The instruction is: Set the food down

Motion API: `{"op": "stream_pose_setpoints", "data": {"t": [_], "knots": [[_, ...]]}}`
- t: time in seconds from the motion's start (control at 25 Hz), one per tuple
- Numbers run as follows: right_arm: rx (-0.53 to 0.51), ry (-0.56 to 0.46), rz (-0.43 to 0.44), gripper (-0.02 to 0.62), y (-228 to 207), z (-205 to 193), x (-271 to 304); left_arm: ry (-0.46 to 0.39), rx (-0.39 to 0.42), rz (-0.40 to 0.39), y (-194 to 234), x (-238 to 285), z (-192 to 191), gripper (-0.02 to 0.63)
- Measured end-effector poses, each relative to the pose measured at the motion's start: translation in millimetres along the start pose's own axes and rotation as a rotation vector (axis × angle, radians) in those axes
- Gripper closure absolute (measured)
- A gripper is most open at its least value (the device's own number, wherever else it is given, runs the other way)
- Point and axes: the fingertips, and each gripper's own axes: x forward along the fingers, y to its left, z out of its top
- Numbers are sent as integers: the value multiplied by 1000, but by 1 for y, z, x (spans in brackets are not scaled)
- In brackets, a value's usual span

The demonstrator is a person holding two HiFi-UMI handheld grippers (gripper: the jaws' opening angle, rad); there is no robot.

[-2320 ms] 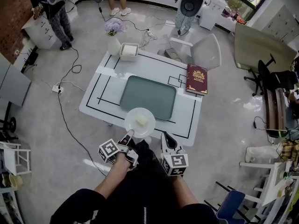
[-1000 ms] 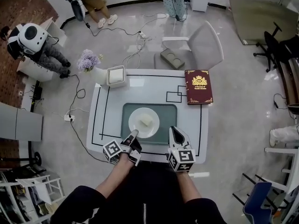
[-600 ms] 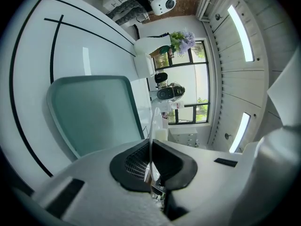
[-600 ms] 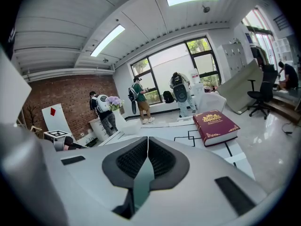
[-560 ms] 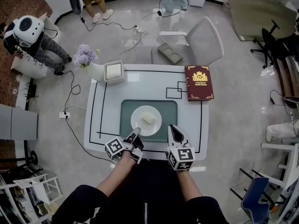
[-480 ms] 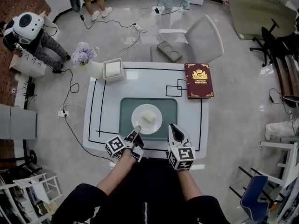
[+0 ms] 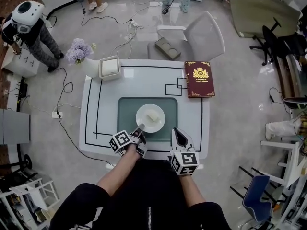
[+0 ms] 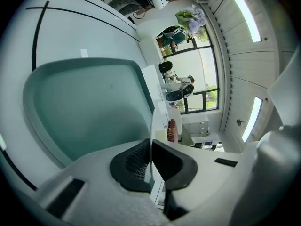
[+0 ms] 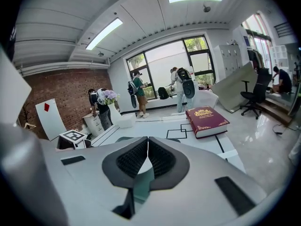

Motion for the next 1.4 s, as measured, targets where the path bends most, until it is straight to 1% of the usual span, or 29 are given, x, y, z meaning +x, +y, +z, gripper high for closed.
{"op": "stream_pose_setpoints", "data": {"t": [0.16, 0.36, 0.56, 0.68, 0.88, 1.12, 1.28, 1.4], "knots": [[6, 0, -19, 584, -1, -1, -4, 20, 12, 13, 4, 6, -4, 594], [8, 3, -37, 583, -3, -3, -7, 24, 18, 35, 10, 11, -6, 594], [12, 7, -44, 583, -6, -5, -9, 41, 43, 61, 14, 16, -11, 594], [13, 10, -43, 583, -7, -5, -9, 36, 47, 69, 15, 18, -11, 594], [18, 11, -34, 583, -9, -7, -6, 37, 91, 84, 13, 23, -9, 594], [14, 13, -12, 583, -5, -6, -2, 44, 160, 87, 7, 24, -7, 594], [12, 11, -3, 583, -3, -7, -3, 43, 207, 105, 6, 21, -6, 592], [11, 13, 1, 583, -2, -7, -4, 51, 232, 107, 5, 20, -5, 579]]}}
